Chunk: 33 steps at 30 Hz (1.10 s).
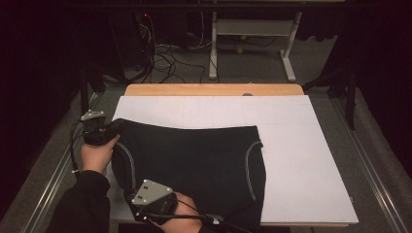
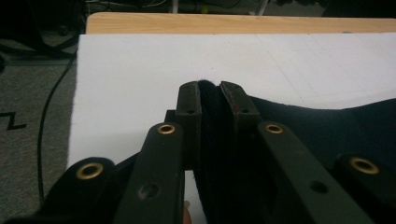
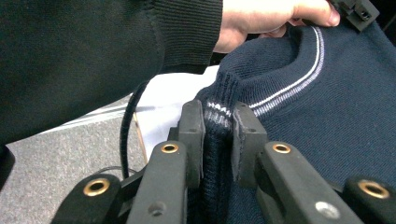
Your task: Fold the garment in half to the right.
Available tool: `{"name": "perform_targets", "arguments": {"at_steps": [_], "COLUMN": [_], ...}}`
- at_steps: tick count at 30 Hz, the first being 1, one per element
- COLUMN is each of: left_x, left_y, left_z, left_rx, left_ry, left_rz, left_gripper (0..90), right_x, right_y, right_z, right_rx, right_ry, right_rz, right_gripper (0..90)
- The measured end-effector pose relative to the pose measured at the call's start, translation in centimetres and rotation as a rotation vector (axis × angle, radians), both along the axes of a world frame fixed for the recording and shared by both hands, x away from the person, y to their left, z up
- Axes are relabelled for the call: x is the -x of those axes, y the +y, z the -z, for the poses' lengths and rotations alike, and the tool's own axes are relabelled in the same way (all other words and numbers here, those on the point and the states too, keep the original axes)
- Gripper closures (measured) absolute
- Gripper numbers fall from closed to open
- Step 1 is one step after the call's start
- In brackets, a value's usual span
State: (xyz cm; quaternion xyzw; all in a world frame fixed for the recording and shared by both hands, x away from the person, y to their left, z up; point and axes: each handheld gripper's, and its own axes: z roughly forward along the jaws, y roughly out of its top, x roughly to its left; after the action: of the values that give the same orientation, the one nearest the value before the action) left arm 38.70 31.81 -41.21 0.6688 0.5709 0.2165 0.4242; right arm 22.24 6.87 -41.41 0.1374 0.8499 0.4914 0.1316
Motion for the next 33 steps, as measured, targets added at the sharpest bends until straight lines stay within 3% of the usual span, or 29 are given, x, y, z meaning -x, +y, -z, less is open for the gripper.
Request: {"name": "perform_targets", "arguments": {"at_steps": [7, 13, 17, 21, 26, 33], "left_x": [0.3, 0.1, -0.3, -0.9, -1.6, -2.1], "left_y": [-0.1, -2.0, -3.7, -5.7, -9.0, -11.4], "left_z": [-0.2, -0.6, -1.3, -1.9, -2.5, -2.8], "left_rx": [0.012, 0.022, 0.013, -0.012, -0.047, -0.045], "left_ry": [-0.006, -0.015, -0.024, -0.004, -0.004, -0.003], "left_rz": [0.007, 0.033, 0.049, 0.063, 0.101, 0.118], "left_gripper": [75.1, 75.1, 75.1, 75.0, 75.0, 75.0], "right_x": [0.2, 0.2, 0.1, 0.2, 0.3, 0.3], "right_y": [0.2, -1.7, -3.4, -5.1, -7.6, -9.7], "right_z": [-0.1, -0.6, -1.0, -1.2, -1.2, -1.2], "right_rx": [-0.003, -0.019, -0.04, -0.049, -0.067, -0.076], "right_ry": [-0.004, 0.0, -0.01, -0.027, -0.031, -0.034], "right_rz": [-0.003, 0.022, 0.04, 0.068, 0.108, 0.132], "right_gripper": [77.9, 77.9, 77.8, 77.8, 77.8, 77.8]}}
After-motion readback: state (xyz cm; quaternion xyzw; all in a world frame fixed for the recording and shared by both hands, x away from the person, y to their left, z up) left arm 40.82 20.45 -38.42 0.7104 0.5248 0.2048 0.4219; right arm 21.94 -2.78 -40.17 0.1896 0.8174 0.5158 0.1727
